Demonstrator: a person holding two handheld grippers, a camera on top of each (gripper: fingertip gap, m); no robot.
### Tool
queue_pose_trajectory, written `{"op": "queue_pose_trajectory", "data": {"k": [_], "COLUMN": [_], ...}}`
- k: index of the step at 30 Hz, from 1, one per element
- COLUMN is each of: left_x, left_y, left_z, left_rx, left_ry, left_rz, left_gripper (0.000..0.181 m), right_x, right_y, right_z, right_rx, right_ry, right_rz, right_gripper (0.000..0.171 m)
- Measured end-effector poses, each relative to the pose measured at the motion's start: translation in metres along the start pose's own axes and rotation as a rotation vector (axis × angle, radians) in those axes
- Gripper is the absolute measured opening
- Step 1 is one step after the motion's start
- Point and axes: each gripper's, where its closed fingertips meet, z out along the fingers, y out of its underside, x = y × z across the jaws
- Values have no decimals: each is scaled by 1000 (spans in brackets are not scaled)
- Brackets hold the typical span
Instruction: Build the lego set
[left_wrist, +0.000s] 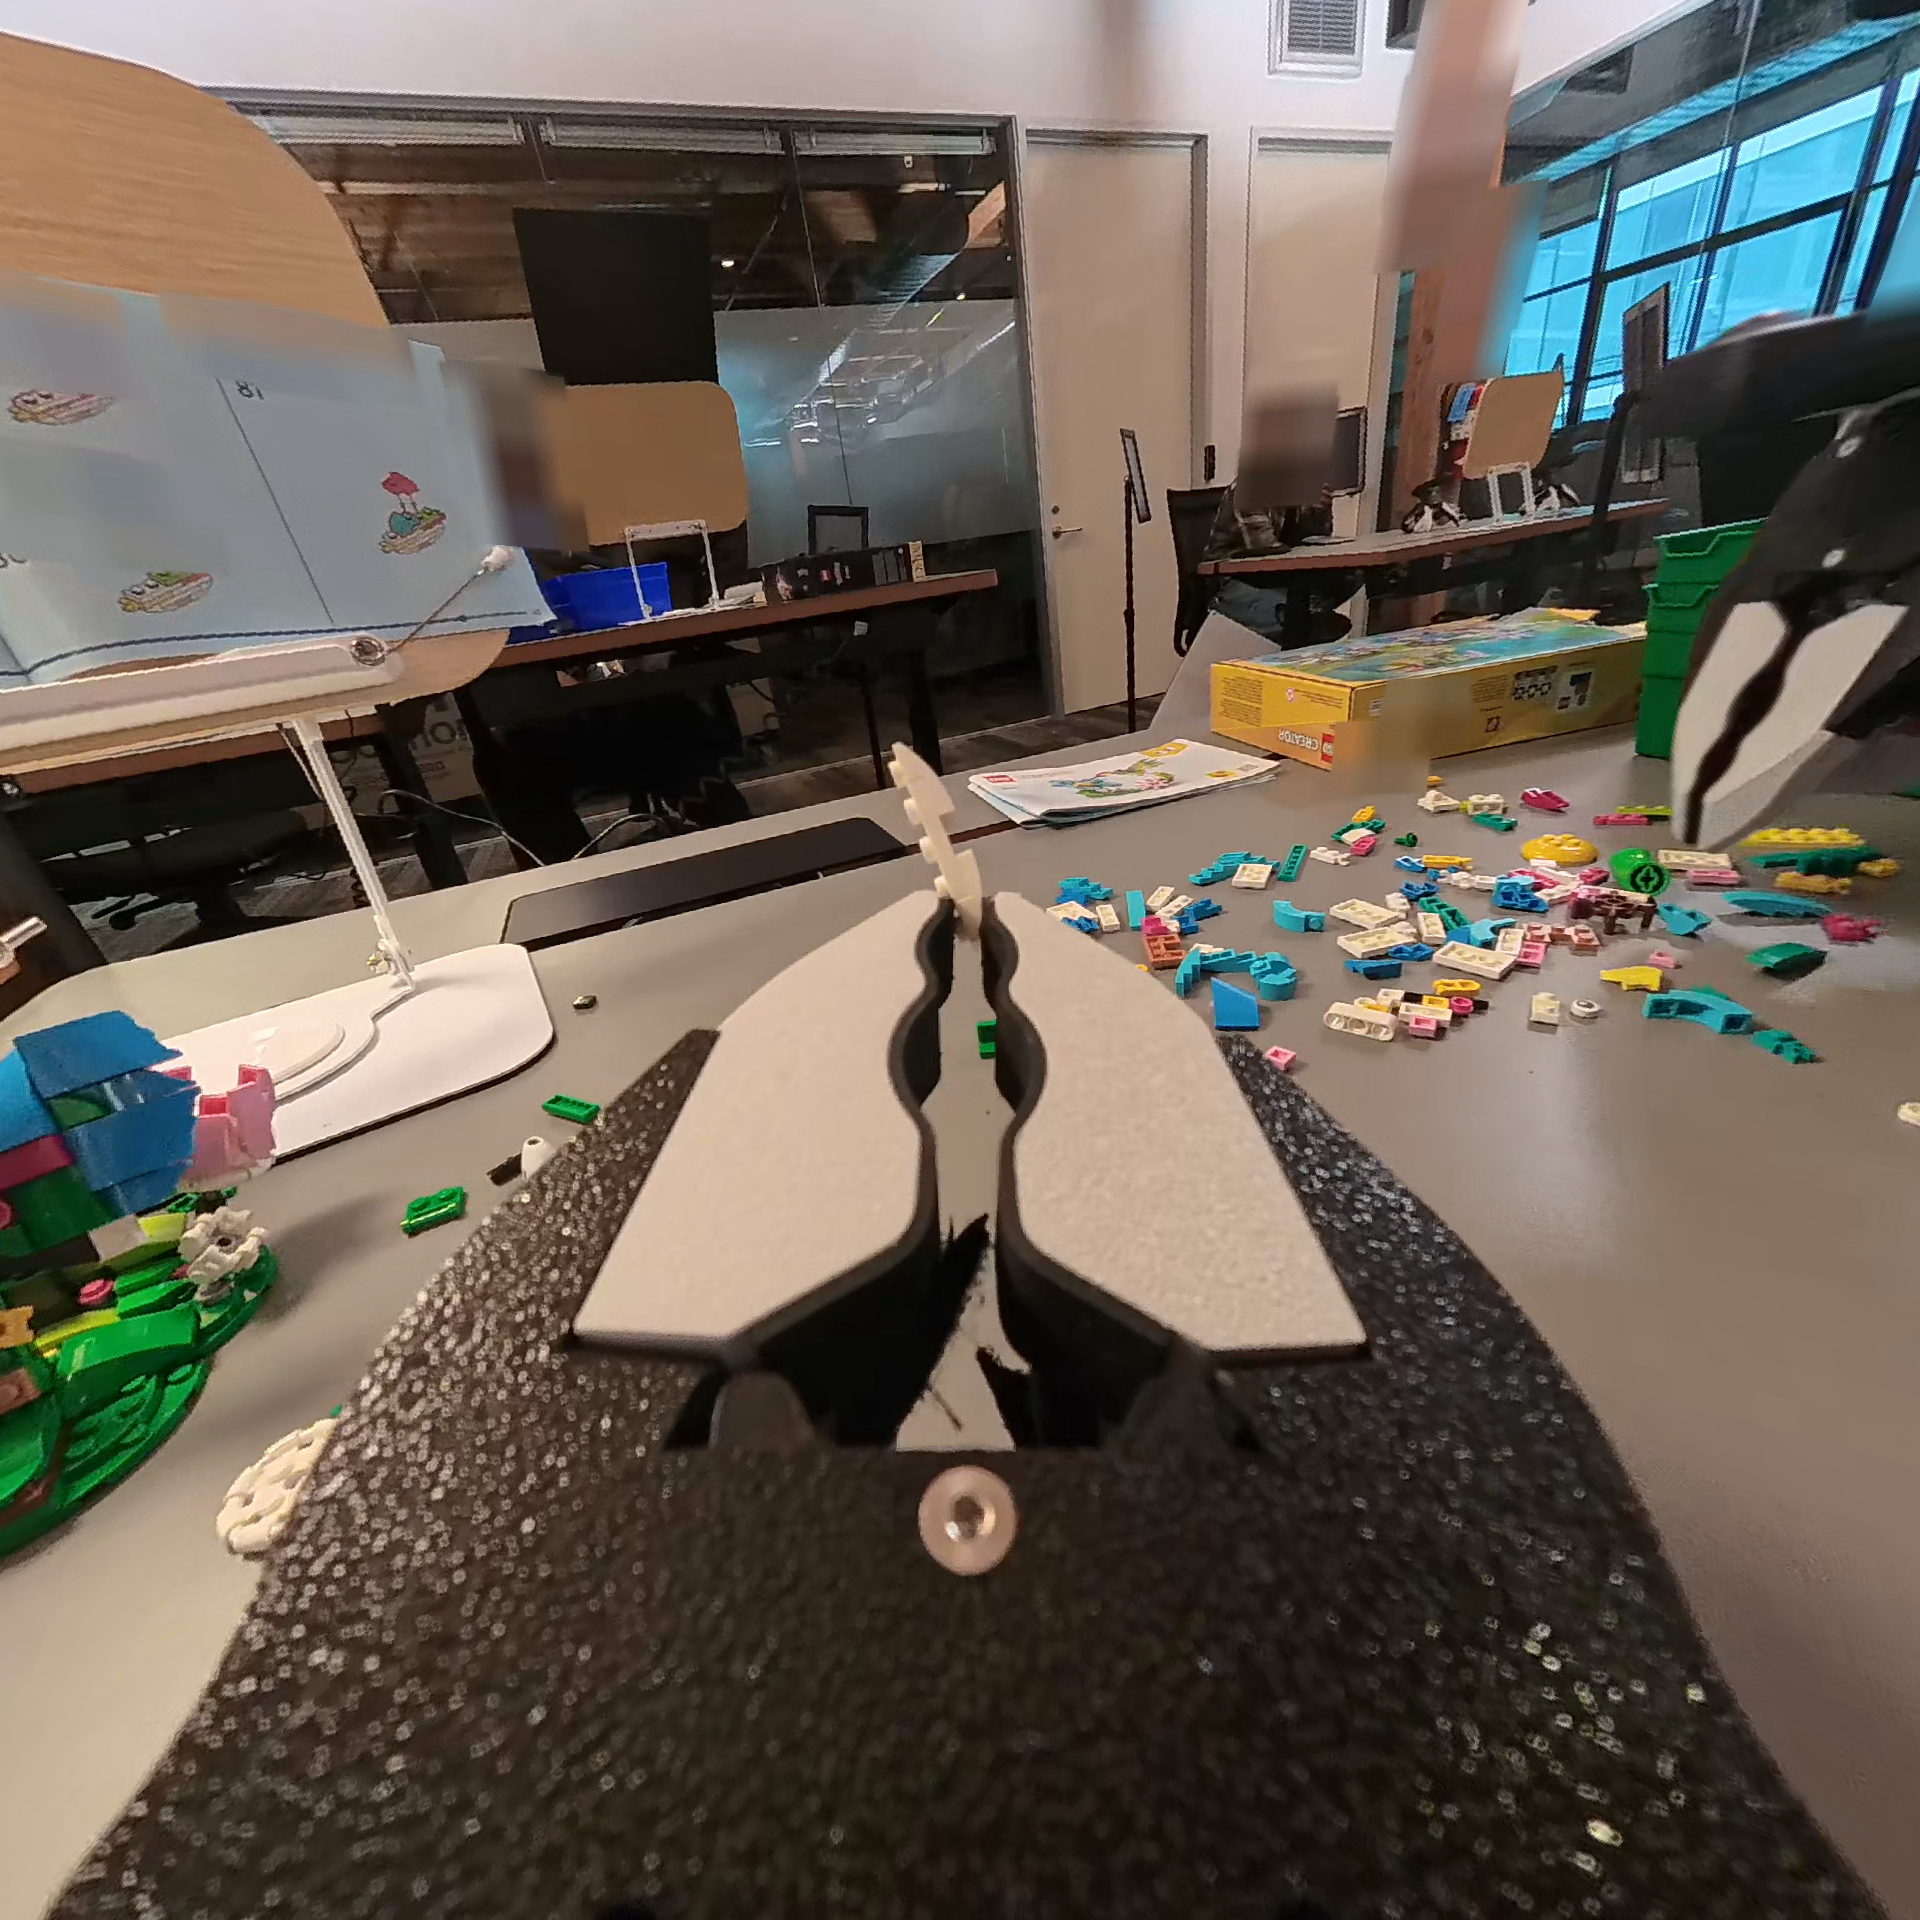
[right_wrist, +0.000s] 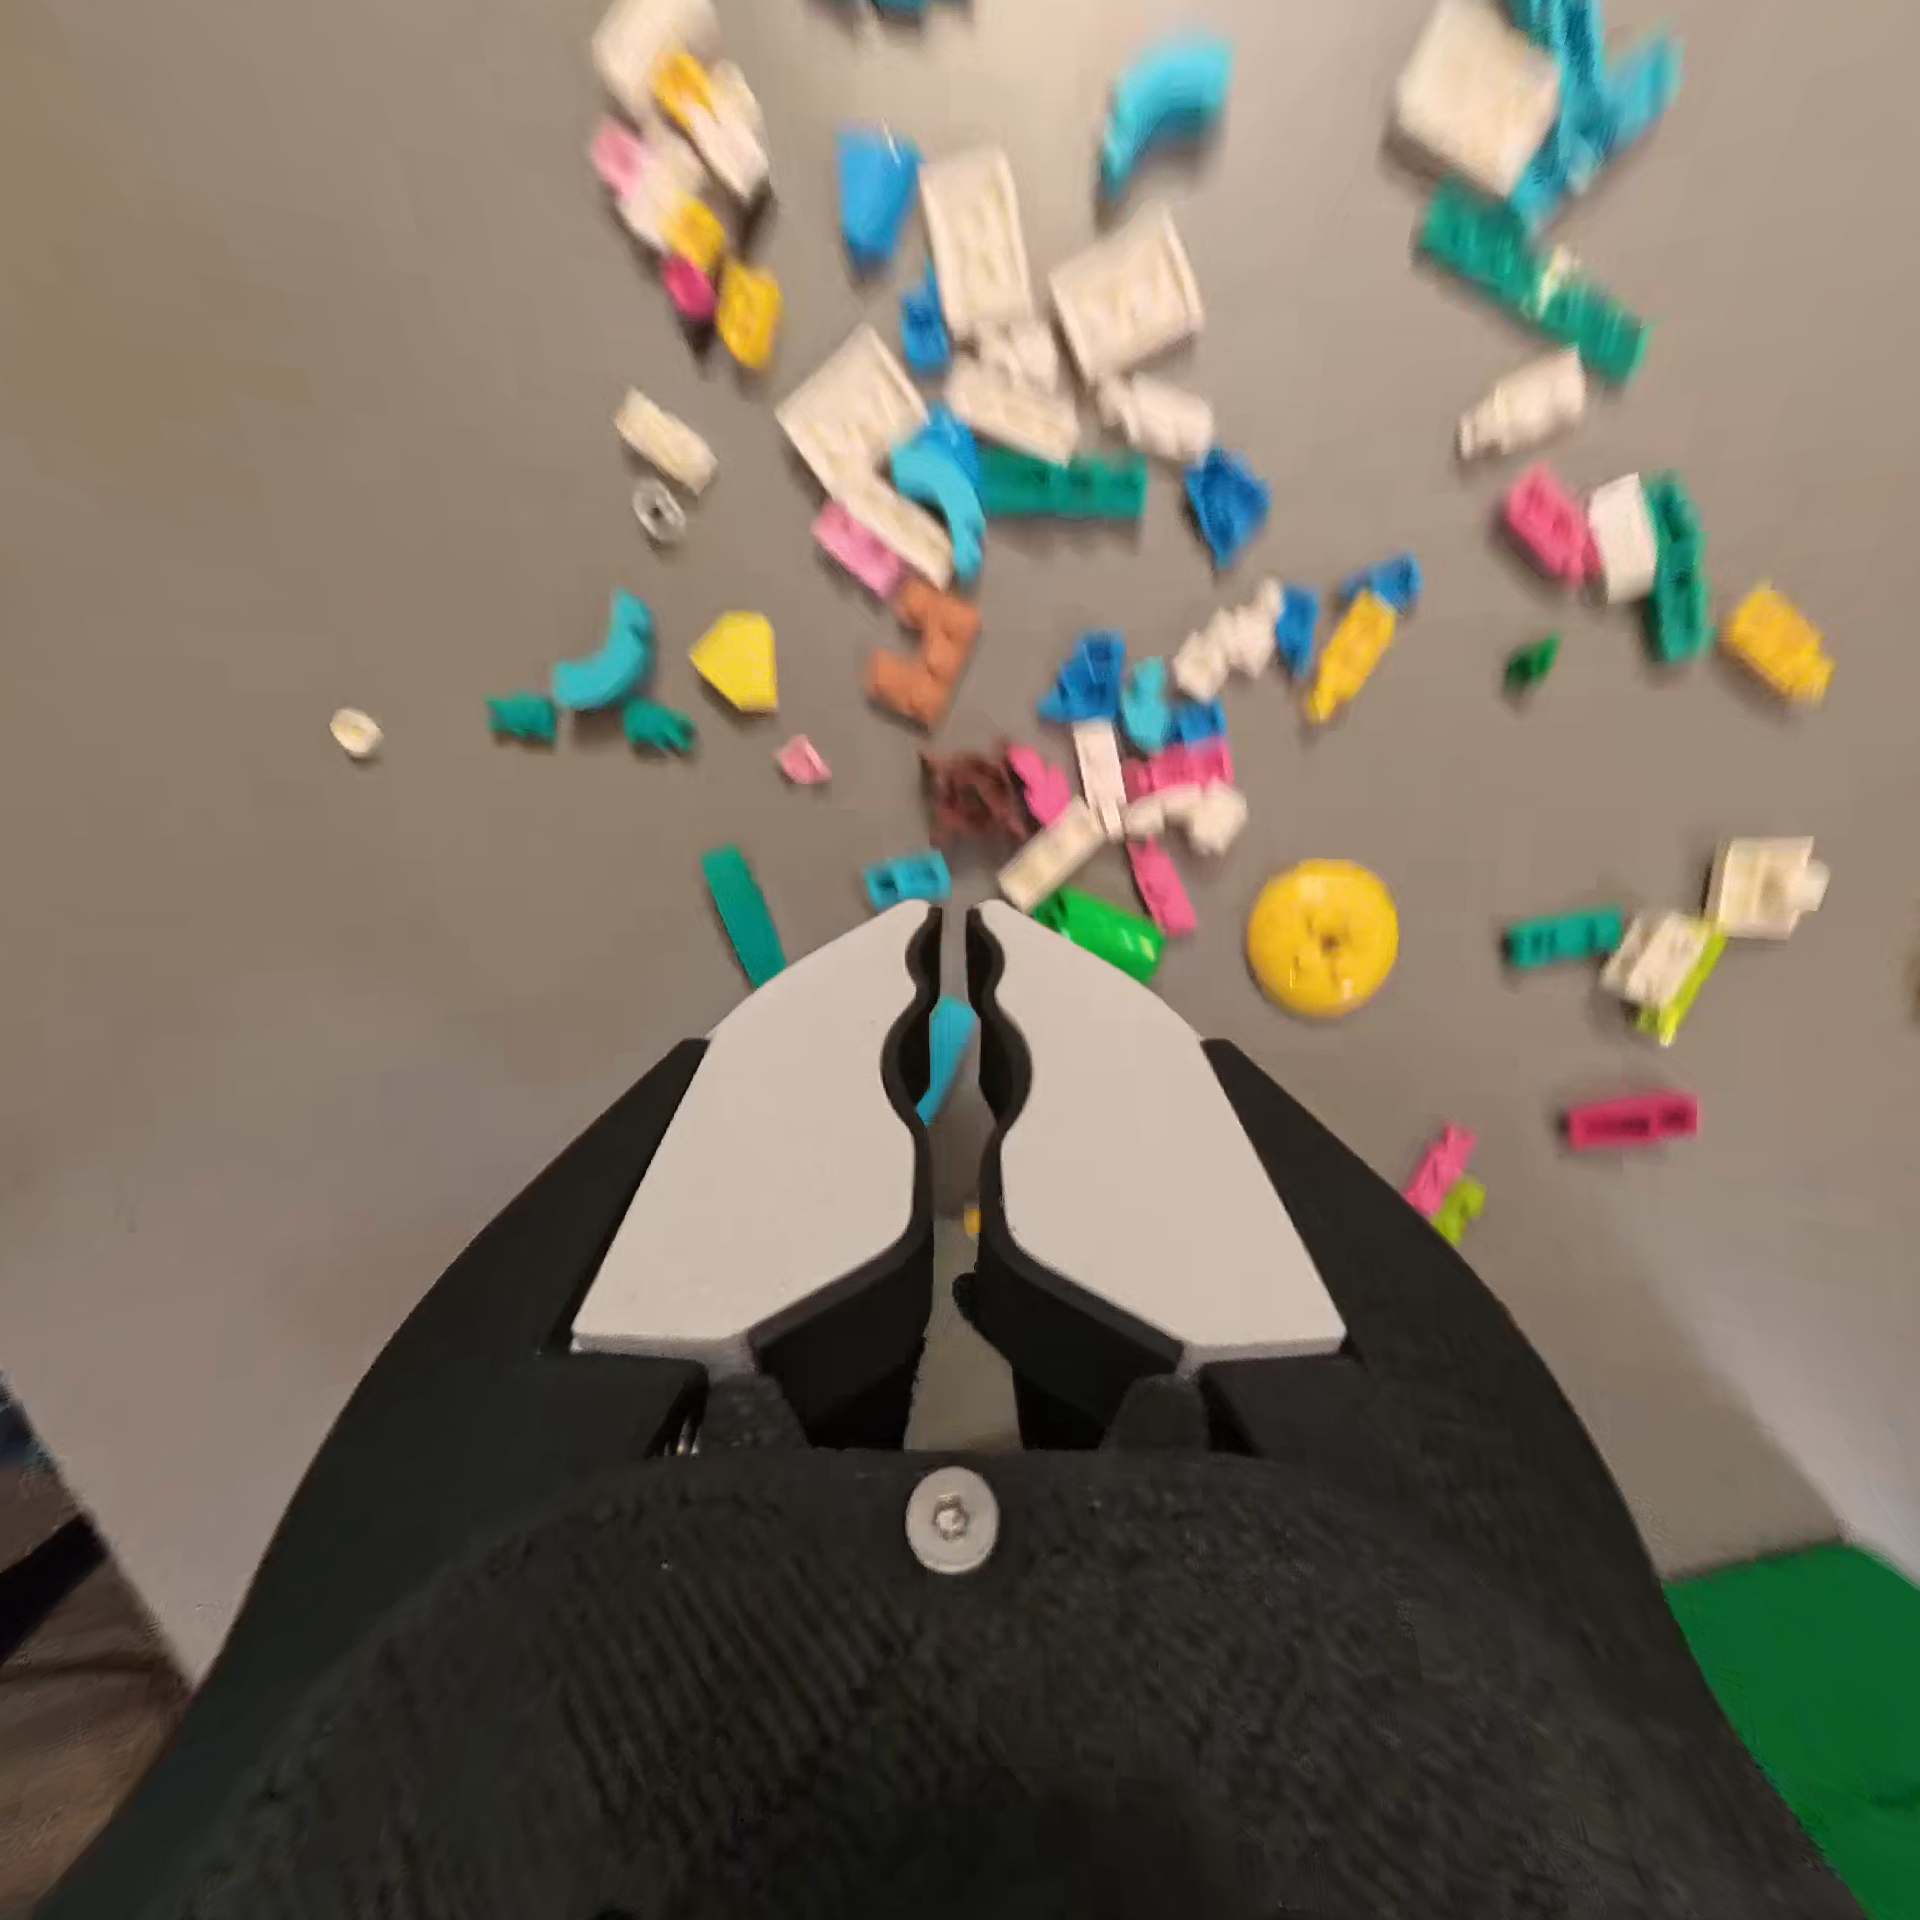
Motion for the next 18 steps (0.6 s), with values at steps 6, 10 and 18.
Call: {"op": "queue_pose_trajectory", "data": {"k": [6, 10, 18], "left_x": [0, 5, 12], "left_y": [0, 5, 9], "left_z": [0, 2, 4], "left_rx": [2, -24, -53], "left_ry": [0, 34, 92], "left_rz": [-9, -30, -61], "left_gripper": [5, 5, 5], "right_x": [-41, -68, -71], "right_y": [-95, -135, -160], "right_z": [29, 58, 87], "right_rx": [187, 158, -1], "right_ry": [-10, -95, -178], "right_rz": [-300, -528, -707], "right_gripper": [0, 3, 13]}}
